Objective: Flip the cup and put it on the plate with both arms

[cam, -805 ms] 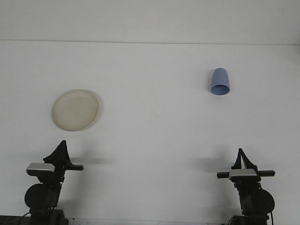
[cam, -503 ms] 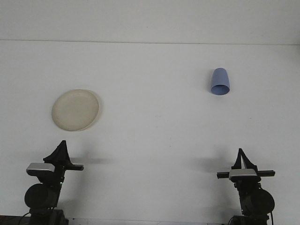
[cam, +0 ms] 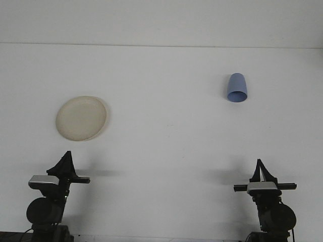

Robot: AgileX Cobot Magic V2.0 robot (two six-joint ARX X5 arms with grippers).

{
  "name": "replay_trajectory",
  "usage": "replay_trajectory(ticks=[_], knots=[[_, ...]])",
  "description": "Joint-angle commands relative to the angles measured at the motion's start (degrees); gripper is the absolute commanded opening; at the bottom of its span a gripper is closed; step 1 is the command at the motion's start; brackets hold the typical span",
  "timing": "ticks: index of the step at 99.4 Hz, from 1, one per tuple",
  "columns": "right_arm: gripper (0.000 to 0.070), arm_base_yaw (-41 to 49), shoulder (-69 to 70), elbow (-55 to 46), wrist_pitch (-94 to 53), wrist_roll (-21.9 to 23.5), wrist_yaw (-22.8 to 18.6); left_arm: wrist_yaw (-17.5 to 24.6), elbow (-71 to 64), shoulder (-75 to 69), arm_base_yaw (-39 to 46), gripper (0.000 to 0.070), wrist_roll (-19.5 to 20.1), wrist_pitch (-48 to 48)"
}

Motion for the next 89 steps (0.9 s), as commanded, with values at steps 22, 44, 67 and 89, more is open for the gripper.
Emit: replay_trajectory(ticks=[22, 44, 67, 89], knots=[[0.0001, 0.0, 0.0, 0.4, 6.1, 28.3, -0.8, -0.1, -1.1, 0.0, -0.1, 0.0015, -0.5, 0.6], [0.0000, 0.0, 8.2, 12.9, 2.2, 29.5, -0.5, -0.1, -1.1, 0.0, -0.1, 0.0014, -0.5, 0.6], [0.0273, 0.0, 29.7, 29.1, 2.2, 19.2, 0.3, -0.1, -1.1, 0.0, -0.1, 0.0015, -0.5, 0.6], [0.0560, 0.0, 48.7, 35.2, 11.7, 15.8, 0.1, -0.1, -1.1, 0.0, -0.1, 0.0015, -0.5, 0.6]])
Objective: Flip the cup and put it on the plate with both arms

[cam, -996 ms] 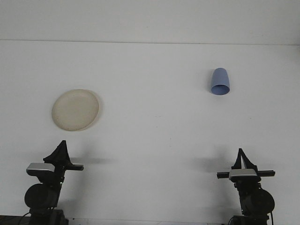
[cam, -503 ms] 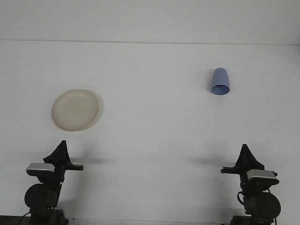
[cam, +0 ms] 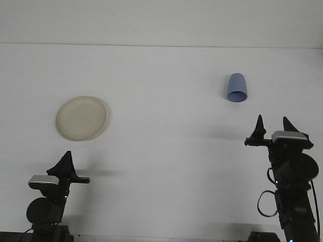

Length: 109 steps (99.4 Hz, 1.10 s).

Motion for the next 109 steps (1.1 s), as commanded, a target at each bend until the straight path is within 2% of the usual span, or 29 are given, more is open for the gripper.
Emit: replay_trajectory(ticks=[1, 21, 47, 88, 109], knots=[[0.0560, 0.0, 5.4, 0.3, 3.9, -2.4, -0.2, -0.1, -1.1, 0.0, -0.1, 0.0015, -0.5, 0.6], [0.0560, 0.0, 22.6, 0.3, 17.3, -3.5, -0.2, -0.1, -1.1, 0.0, -0.1, 0.0014, -0.5, 0.6], [0.0560, 0.0, 43.5, 2.3, 36.2, -10.8, -0.1, -0.1, -1.1, 0.0, -0.1, 0.0015, -0.5, 0.6], [0.0559, -1.9, 69.8, 23.5, 36.0, -17.9, 0.7, -0.1, -1.1, 0.0, -0.1, 0.0014, -0.5, 0.6], [0.0559, -2.8, 76.4, 29.8, 35.7, -18.1, 0.6, -0.1, -1.1, 0.0, -0.1, 0.0015, -0.5, 0.6]])
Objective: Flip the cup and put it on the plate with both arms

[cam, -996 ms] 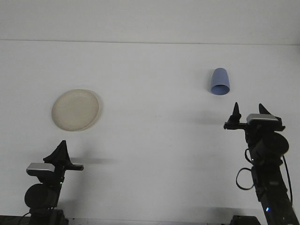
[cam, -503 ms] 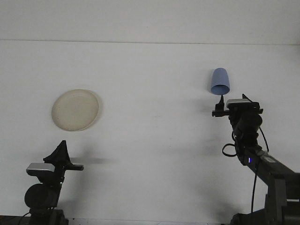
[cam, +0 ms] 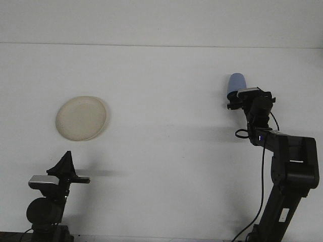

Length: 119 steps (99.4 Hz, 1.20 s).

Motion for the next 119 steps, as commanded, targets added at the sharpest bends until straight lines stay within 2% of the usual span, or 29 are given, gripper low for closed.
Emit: replay_trajectory(ticks=[1, 15, 21, 26, 35, 38, 53, 88, 100, 119], knots=[[0.0558, -0.1, 1.9, 2.1, 0.7, -0.6, 0.2, -0.1, -1.1, 0.0, -0.1, 0.0015, -0.5, 0.6], [0.0508, -0.2, 4.1, 5.2, 1.1, -0.6, -1.1, -0.1, -1.1, 0.0, -0.1, 0.0015, -0.5, 0.6], [0.0447, -0.2, 5.0, 6.4, 1.0, -0.5, -1.4, -0.1, -1.1, 0.0, -0.1, 0.0015, -0.5, 0.6], [0.0354, -0.2, 5.2, 6.9, 0.5, -0.5, -2.5, -0.1, -1.1, 0.0, -0.1, 0.0015, -0.5, 0.6], [0.0068, -0.2, 5.2, 7.1, -0.3, -0.5, -4.5, -0.1, -1.1, 0.0, -0.1, 0.0015, -0.5, 0.6], [0.0000, -0.2, 5.2, 7.1, -0.3, -0.5, -5.1, -0.1, -1.1, 0.0, -0.1, 0.0015, -0.5, 0.6], [0.0000, -0.1, 4.8, 7.1, -0.4, 0.7, -5.2, -0.1, -1.1, 0.0, -0.1, 0.0015, -0.5, 0.6], [0.0000, -0.1, -7.8, 7.1, -5.4, 9.9, -5.6, -0.1, -1.1, 0.0, -0.1, 0.0014, -0.5, 0.6], [0.0000, -0.1, -16.2, 7.1, -12.5, 15.0, -7.6, -0.1, -1.1, 0.0, -0.1, 0.0015, -0.5, 0.6], [0.0000, 0.9, -30.7, 7.1, -32.2, 22.7, -15.6, -0.1, -1.1, 0.0, -0.1, 0.0015, -0.5, 0.6]])
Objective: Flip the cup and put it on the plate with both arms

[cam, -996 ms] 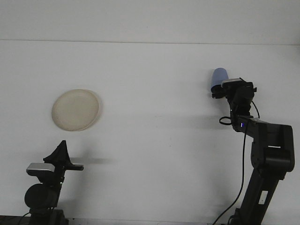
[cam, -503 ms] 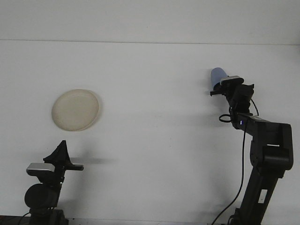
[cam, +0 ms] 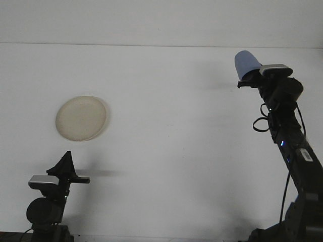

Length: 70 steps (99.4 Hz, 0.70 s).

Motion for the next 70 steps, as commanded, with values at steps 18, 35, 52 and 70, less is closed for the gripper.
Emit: replay_trajectory(ticks=[18, 35, 52, 70], knots=[[0.0000, 5.4, -13.6, 0.9, -28.6, 6.5, -10.3, -0.1, -1.1, 0.0, -0.1, 0.0015, -0.5, 0.6], [0.0000, 14.6, -17.2, 2.4, -46.8, 2.9, -14.3, -0.1, -1.1, 0.0, -0.1, 0.0015, -0.5, 0.6], [0.0000, 26.0, -15.1, 7.4, -62.1, -2.5, -11.9, -0.1, -1.1, 0.0, -0.1, 0.0014, -0.5, 0.6], [0.0000, 37.4, -8.7, 15.3, -76.0, -6.1, -3.7, -0.1, -1.1, 0.0, -0.1, 0.0014, -0.5, 0.6]])
